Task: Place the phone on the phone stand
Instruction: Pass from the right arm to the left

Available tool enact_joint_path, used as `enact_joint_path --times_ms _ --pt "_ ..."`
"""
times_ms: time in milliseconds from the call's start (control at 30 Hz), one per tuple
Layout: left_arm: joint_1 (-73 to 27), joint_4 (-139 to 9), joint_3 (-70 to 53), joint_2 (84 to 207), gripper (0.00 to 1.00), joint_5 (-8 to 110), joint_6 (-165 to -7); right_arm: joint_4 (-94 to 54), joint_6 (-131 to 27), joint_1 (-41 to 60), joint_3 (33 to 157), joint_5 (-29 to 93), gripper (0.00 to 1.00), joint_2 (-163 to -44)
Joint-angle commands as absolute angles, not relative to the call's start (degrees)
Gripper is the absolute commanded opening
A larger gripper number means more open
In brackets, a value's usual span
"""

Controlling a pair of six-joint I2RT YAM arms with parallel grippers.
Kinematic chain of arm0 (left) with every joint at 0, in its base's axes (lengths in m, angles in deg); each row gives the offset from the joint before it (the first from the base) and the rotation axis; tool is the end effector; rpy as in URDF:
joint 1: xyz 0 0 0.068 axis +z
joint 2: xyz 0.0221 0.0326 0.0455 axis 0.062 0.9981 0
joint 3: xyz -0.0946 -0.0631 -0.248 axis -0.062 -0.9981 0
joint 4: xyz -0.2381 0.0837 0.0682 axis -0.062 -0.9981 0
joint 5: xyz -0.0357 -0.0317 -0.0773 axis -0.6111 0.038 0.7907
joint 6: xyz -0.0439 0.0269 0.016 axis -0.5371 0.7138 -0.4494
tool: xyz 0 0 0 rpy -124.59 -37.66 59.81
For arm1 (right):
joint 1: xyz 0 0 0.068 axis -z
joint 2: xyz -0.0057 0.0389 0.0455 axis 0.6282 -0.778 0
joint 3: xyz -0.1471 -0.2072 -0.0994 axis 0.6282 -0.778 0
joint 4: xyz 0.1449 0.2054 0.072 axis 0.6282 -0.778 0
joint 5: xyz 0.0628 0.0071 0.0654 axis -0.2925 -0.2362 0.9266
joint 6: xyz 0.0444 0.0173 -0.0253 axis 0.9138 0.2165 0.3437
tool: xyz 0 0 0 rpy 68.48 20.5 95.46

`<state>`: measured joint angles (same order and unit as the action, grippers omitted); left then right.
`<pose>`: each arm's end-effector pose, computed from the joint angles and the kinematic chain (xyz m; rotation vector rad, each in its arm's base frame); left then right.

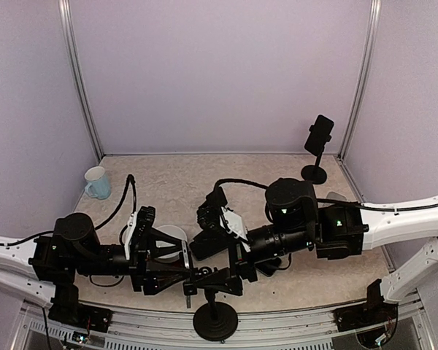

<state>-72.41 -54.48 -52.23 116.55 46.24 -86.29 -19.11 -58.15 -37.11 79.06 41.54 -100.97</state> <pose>0.0461 -0.1937 0.2752 1.0068 1.5095 -1.1805 0.0674 0.3153 0.3141 -1.4402 1.4903 1.1624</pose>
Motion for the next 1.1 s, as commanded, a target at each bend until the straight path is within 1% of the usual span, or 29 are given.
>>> enact_joint_path --times_ms 0,233,333,567,667,733,867,1067 --pt "-73.3 -48.2 -47.3 116.8 0.48 39.0 -86.6 -16.5 -55.1 -35.3 76.6 34.5 1.00 -96.6" --pt "-73.6 -47.5 -43.5 118.5 0.50 32.1 -85.1 -13.6 -48.2 -30.1 70.5 23.5 1.00 -89.5" --pt "-73.6 -48.7 -40.3 119.4 0.50 27.9 -83.2 -13.3 -46.0 -28.3 68.5 21.3 1.00 -87.2" --pt "-73.2 -55.8 -29.9 119.2 0.51 13.5 -75.7 -12.8 -44.7 -27.5 66.8 21.9 1.00 -86.2" --pt "-72.3 -57.2 -26.5 117.6 0.51 11.1 -73.0 -12.8 -44.7 -27.5 66.8 21.8 1.00 -86.6" --pt "-71.9 -57.4 -25.3 116.5 0.51 9.5 -71.1 -12.7 -44.7 -27.5 66.8 21.8 1.00 -87.0" --pt "-71.6 -57.9 -23.8 114.1 0.51 1.6 -68.4 -12.6 -44.8 -27.5 67.3 22.0 1.00 -87.8" --pt "-70.8 -55.6 -25.0 111.3 0.52 -15.8 -64.0 -12.4 -45.1 -27.4 68.0 22.3 1.00 -89.8"
